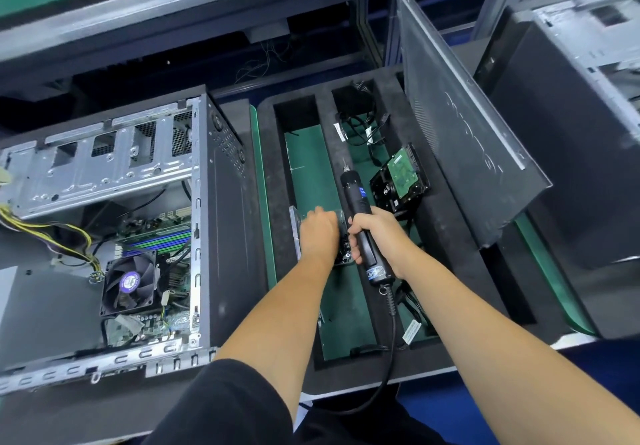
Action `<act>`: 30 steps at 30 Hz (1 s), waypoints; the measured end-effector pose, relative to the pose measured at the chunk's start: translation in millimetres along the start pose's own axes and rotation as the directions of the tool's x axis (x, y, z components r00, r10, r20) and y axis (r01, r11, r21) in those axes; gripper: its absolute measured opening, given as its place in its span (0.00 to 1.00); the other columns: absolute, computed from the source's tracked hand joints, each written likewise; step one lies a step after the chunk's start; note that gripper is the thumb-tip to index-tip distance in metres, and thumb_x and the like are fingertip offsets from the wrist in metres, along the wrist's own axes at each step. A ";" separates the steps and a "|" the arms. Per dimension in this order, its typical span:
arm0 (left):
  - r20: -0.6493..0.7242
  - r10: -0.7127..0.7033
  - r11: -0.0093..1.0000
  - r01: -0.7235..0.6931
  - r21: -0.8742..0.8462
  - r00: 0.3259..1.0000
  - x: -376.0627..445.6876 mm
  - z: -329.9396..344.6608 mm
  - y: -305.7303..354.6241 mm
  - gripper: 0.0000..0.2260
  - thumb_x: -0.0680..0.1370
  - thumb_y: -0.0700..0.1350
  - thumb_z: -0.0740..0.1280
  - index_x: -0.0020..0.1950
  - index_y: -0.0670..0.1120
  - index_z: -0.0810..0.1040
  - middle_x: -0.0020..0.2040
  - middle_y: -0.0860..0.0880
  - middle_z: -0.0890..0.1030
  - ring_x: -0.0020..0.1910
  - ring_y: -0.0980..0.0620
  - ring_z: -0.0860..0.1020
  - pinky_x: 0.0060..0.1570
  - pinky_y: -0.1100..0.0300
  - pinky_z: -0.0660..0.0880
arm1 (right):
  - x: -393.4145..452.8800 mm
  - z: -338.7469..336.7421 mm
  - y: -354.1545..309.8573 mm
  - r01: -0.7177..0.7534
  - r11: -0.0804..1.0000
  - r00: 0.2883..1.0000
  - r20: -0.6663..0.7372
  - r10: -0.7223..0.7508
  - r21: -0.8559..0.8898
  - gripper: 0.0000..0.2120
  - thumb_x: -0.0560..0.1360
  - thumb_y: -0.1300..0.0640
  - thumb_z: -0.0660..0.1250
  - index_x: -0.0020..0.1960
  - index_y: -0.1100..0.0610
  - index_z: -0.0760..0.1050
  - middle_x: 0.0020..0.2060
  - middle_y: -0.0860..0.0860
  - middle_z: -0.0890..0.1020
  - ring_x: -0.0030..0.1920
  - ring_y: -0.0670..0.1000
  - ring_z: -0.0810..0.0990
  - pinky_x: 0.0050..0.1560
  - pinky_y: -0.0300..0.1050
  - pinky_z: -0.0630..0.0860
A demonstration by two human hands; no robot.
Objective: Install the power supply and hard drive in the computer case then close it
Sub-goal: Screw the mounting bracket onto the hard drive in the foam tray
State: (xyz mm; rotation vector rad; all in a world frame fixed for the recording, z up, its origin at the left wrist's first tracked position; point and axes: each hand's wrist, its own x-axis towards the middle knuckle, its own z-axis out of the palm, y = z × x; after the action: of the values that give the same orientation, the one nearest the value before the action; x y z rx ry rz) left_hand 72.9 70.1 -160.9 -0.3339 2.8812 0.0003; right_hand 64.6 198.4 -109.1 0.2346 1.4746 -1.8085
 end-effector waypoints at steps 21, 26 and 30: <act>0.041 -0.271 0.907 0.269 -0.325 0.962 5.6 -2.3 7.2 0.08 0.76 0.31 0.58 0.42 0.42 0.71 0.46 0.41 0.80 0.44 0.41 0.79 0.35 0.55 0.70 | 1.1 -1.3 3.3 0.019 0.999 1.000 -0.004 -0.019 -0.045 0.09 0.66 0.66 0.65 0.45 0.60 0.69 0.28 0.58 0.75 0.24 0.55 0.73 0.26 0.44 0.73; 0.073 -0.295 0.892 0.302 -0.336 0.953 9.3 -4.4 8.1 0.08 0.75 0.31 0.58 0.43 0.41 0.73 0.46 0.40 0.81 0.46 0.40 0.80 0.37 0.53 0.71 | 0.9 -1.0 3.1 0.018 0.999 1.000 -0.009 -0.018 -0.048 0.08 0.67 0.66 0.65 0.44 0.60 0.69 0.28 0.58 0.75 0.24 0.55 0.73 0.26 0.44 0.73; 0.102 -0.285 0.899 0.303 -0.316 0.953 7.7 -7.1 9.8 0.07 0.75 0.33 0.59 0.45 0.40 0.75 0.47 0.41 0.81 0.46 0.41 0.80 0.37 0.54 0.72 | 0.2 -1.2 2.7 0.024 0.998 1.000 -0.006 -0.024 -0.059 0.07 0.68 0.67 0.64 0.44 0.60 0.69 0.28 0.57 0.75 0.24 0.54 0.73 0.26 0.44 0.73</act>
State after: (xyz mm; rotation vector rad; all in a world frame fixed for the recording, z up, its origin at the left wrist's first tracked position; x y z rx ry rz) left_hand 61.8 77.8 -156.1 -0.8164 2.7405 0.4349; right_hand 65.8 199.3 -111.6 0.1942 1.5394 -1.7818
